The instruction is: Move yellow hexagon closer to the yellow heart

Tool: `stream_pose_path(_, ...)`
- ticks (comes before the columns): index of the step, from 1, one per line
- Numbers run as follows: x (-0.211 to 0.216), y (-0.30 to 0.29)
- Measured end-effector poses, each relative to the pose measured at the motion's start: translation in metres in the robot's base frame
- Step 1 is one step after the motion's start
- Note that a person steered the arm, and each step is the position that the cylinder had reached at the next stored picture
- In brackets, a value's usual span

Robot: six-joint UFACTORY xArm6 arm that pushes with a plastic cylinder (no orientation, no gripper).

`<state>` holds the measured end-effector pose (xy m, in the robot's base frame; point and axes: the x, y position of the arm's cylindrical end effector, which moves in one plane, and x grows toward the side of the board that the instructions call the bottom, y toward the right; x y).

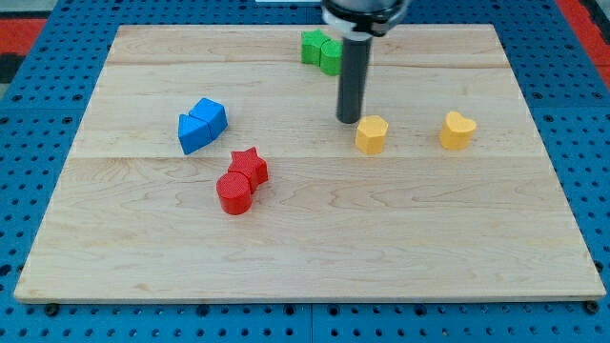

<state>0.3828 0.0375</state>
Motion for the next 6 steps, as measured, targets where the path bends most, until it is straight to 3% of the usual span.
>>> stream_pose_path(4,0.056,0.018)
stream_pose_path(6,0.058,0.018)
